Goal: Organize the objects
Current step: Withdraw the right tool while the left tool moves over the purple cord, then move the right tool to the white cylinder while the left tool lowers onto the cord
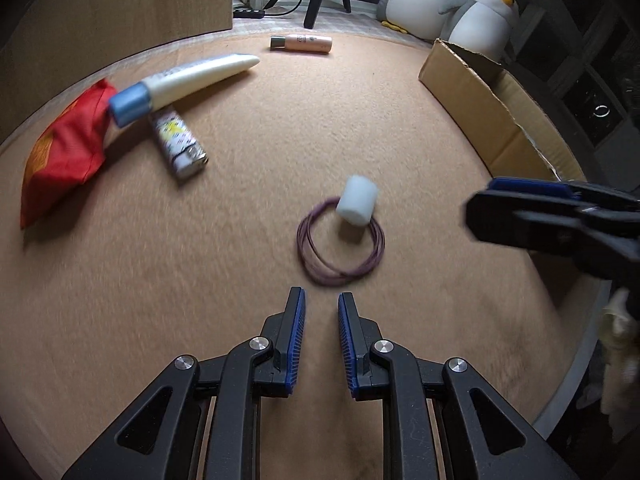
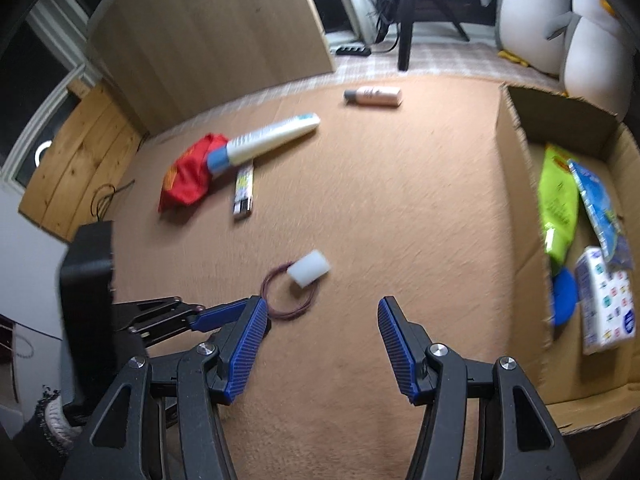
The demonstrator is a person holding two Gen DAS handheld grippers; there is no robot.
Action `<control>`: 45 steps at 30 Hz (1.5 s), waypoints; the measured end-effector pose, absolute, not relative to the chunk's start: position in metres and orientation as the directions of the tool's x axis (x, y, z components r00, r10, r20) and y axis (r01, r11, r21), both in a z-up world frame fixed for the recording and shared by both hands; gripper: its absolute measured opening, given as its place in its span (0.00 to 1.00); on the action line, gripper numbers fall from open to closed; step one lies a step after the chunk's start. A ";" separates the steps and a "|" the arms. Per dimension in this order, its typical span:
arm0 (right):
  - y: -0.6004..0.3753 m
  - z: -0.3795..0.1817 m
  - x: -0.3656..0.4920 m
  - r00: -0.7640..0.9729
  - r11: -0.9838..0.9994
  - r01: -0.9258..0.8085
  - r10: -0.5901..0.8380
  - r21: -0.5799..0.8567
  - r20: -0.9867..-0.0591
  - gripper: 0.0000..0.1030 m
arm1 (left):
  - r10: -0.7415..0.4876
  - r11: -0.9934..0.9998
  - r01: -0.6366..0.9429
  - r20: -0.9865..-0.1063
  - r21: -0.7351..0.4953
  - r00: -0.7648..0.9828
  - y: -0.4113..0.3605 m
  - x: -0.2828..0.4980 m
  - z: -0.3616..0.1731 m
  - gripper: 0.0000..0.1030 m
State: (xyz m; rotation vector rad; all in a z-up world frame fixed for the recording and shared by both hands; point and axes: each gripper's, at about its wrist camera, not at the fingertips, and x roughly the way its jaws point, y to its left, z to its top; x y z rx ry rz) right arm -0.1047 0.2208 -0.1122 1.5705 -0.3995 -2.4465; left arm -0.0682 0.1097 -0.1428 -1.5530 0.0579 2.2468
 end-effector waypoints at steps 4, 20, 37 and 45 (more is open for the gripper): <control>0.207 -0.127 -0.105 -0.392 -0.948 0.041 -0.306 0.316 -0.868 0.52 | 0.337 -0.914 -0.327 -0.898 -0.240 -0.282 0.099 -0.061 -0.143 0.18; 0.187 -0.156 -0.138 -0.380 -0.987 0.059 -0.163 0.152 -0.911 0.52 | 0.374 -0.910 -0.293 -0.885 -0.292 -0.278 0.086 -0.057 -0.143 0.18; 0.249 -0.150 -0.124 -0.414 -0.969 -0.142 -0.127 0.201 -0.901 0.52 | 0.379 -0.892 -0.369 -0.877 -0.262 -0.295 0.115 -0.087 -0.129 0.32; 0.240 -0.149 -0.122 -0.417 -0.968 -0.067 -0.193 0.242 -0.888 0.52 | 0.328 -0.893 -0.410 -0.894 -0.187 -0.306 0.139 -0.098 -0.143 0.52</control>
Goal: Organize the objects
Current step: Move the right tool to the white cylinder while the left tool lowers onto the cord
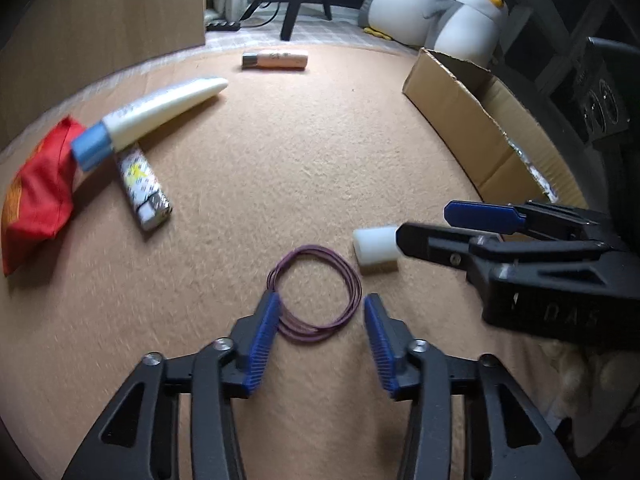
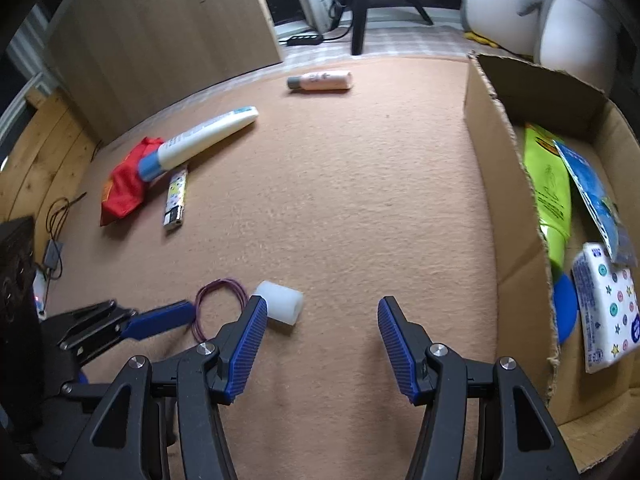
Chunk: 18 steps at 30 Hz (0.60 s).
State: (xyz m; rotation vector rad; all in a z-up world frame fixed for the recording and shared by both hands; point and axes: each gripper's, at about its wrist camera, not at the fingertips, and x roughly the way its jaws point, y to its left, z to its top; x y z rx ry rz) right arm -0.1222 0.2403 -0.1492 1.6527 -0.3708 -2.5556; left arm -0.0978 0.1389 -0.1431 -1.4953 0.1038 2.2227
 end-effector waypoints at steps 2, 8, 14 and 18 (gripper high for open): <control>0.237 -0.151 -0.123 -0.410 -0.971 -0.050 -0.192 0.232 -0.891 0.53 | 0.314 -0.893 -0.417 -0.897 -0.169 -0.310 0.142 -0.099 -0.145 0.56; 0.229 -0.158 -0.127 -0.385 -0.977 -0.001 -0.195 0.212 -0.902 0.53 | 0.258 -0.881 -0.469 -0.898 -0.068 -0.355 0.154 -0.097 -0.150 0.59; 0.224 -0.160 -0.131 -0.380 -0.983 0.032 -0.178 0.179 -0.908 0.53 | 0.228 -0.896 -0.443 -0.894 -0.037 -0.386 0.143 -0.103 -0.148 0.29; 0.217 -0.160 -0.135 -0.384 -0.986 0.064 -0.166 0.153 -0.908 0.53 | 0.235 -0.902 -0.427 -0.896 -0.057 -0.377 0.131 -0.109 -0.148 0.13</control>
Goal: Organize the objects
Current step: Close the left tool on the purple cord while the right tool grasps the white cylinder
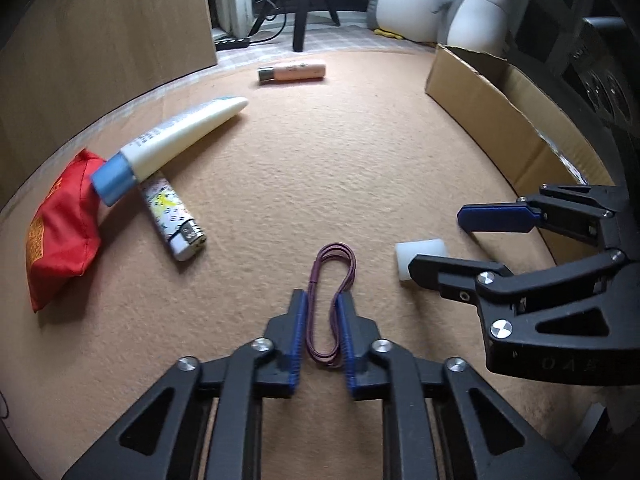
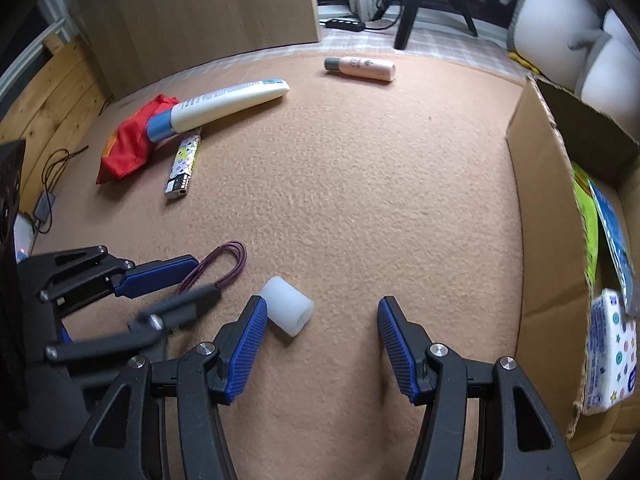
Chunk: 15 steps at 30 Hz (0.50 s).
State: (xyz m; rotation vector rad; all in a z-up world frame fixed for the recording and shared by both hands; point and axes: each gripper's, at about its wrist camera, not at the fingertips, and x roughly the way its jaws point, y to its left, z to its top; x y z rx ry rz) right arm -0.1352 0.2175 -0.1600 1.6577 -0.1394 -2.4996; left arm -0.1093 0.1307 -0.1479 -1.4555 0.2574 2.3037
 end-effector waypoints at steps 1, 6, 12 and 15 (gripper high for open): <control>0.216 -0.160 -0.136 -0.385 -0.986 0.074 -0.166 0.149 -0.908 0.53 | 0.240 -0.903 -0.425 -0.896 -0.064 -0.374 0.129 -0.110 -0.148 0.11; 0.202 -0.160 -0.140 -0.388 -0.984 0.131 -0.163 0.121 -0.907 0.53 | 0.261 -0.908 -0.408 -0.894 -0.099 -0.365 0.122 -0.113 -0.149 0.06; 0.192 -0.160 -0.142 -0.398 -0.981 0.172 -0.157 0.094 -0.904 0.46 | 0.279 -0.909 -0.396 -0.892 -0.126 -0.357 0.119 -0.114 -0.149 0.05; 0.192 -0.160 -0.142 -0.397 -0.979 0.181 -0.158 0.091 -0.904 0.34 | 0.281 -0.910 -0.393 -0.891 -0.130 -0.357 0.118 -0.113 -0.150 0.05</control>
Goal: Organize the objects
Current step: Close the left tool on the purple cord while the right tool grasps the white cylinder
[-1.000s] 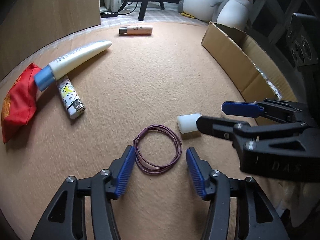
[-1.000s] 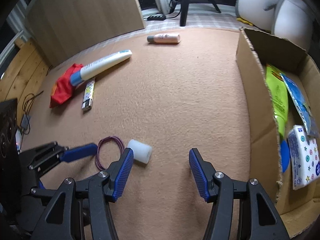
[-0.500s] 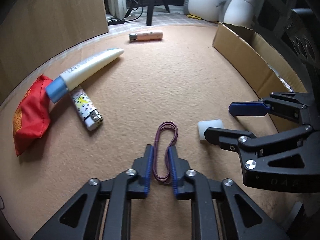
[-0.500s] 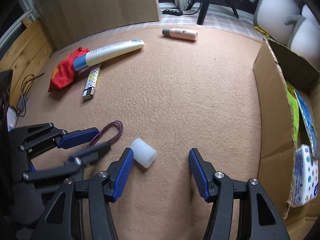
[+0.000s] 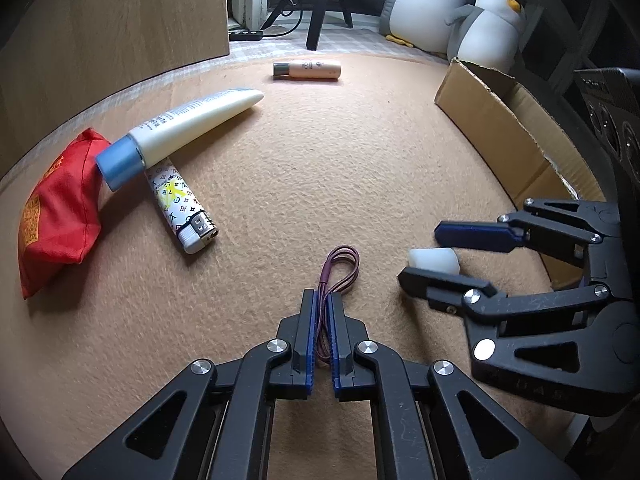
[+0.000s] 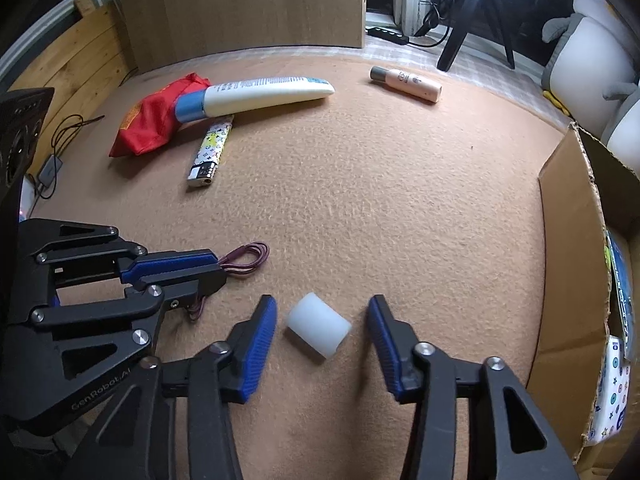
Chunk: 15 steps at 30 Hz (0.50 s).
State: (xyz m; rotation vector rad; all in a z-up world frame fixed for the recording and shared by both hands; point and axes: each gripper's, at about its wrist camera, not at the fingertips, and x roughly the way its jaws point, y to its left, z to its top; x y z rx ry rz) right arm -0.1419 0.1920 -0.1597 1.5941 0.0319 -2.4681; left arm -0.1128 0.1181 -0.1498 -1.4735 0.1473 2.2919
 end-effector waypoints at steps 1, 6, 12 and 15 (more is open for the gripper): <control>0.192 -0.160 -0.141 -0.396 -0.979 0.183 -0.158 0.091 -0.905 0.32 | 0.283 -0.911 -0.391 -0.890 -0.134 -0.356 0.118 -0.113 -0.150 0.05; 0.196 -0.159 -0.137 -0.389 -0.978 0.178 -0.175 0.113 -0.905 0.23 | 0.296 -0.915 -0.369 -0.889 -0.160 -0.349 0.115 -0.114 -0.152 0.05; 0.203 -0.150 -0.132 -0.406 -0.976 0.155 -0.203 0.152 -0.891 0.20 | 0.306 -0.915 -0.364 -0.888 -0.175 -0.344 0.114 -0.106 -0.149 0.05; 0.208 -0.141 -0.129 -0.427 -0.974 0.146 -0.218 0.171 -0.878 0.20 | 0.312 -0.915 -0.363 -0.882 -0.179 -0.353 0.113 -0.102 -0.143 0.05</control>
